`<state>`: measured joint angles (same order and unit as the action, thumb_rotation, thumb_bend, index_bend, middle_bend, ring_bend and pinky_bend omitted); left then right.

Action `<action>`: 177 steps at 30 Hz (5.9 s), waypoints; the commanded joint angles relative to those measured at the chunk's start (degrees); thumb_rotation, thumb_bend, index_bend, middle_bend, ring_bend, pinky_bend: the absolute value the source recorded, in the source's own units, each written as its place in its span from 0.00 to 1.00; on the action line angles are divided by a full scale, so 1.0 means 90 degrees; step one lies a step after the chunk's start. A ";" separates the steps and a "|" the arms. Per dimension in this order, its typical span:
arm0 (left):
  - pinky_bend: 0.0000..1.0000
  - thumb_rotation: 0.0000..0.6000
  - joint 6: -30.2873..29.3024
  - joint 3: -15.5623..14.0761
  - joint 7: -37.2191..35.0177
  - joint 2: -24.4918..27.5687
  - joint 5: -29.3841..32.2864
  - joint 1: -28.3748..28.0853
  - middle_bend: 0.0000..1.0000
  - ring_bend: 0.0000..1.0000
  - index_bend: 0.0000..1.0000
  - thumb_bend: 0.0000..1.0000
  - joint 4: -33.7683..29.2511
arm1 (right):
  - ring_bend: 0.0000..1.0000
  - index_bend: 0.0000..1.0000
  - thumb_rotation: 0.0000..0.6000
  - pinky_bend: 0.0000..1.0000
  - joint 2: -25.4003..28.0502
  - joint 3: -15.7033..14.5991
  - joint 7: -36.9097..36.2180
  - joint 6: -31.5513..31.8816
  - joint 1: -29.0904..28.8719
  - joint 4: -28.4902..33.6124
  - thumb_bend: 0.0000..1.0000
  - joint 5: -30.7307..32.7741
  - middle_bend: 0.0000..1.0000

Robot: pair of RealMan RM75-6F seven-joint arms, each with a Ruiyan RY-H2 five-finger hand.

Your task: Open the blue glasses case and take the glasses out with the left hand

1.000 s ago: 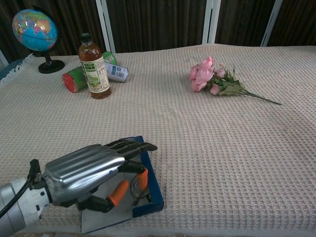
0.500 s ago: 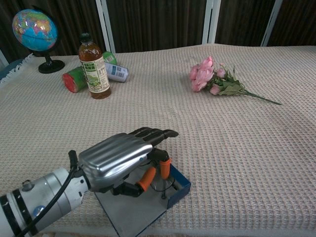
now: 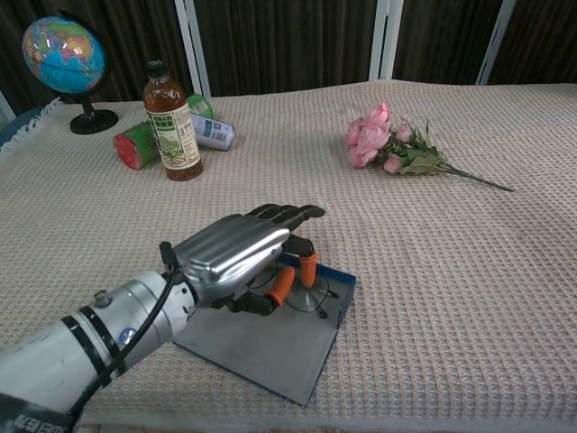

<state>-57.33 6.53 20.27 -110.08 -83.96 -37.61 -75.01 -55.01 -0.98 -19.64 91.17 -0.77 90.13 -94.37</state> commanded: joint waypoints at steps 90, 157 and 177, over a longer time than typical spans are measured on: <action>0.00 1.00 -0.0153 0.1138 0.0892 -0.0304 0.3175 -0.0784 0.00 0.00 0.42 0.44 0.0066 | 0.00 0.00 1.00 0.00 0.0008 -0.0022 0.0210 -0.0239 -0.0096 0.0072 0.02 -0.0022 0.00; 0.00 1.00 -0.0829 0.1190 -0.1373 -0.0406 0.1717 -0.0497 0.00 0.00 0.51 0.53 0.0778 | 0.00 0.00 1.00 0.00 -0.0047 -0.0004 0.0441 -0.0261 -0.0097 0.0135 0.02 0.0009 0.00; 0.00 1.00 -0.0267 0.1495 -0.1111 -0.0464 0.2287 -0.0671 0.00 0.00 0.38 0.50 0.2014 | 0.00 0.00 1.00 0.00 -0.0045 -0.0006 0.0435 -0.0275 -0.0106 0.0131 0.02 0.0003 0.00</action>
<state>-60.69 20.16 9.47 -114.37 -64.20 -43.62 -56.90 -55.41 -1.02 -15.73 88.70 -1.72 91.32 -94.34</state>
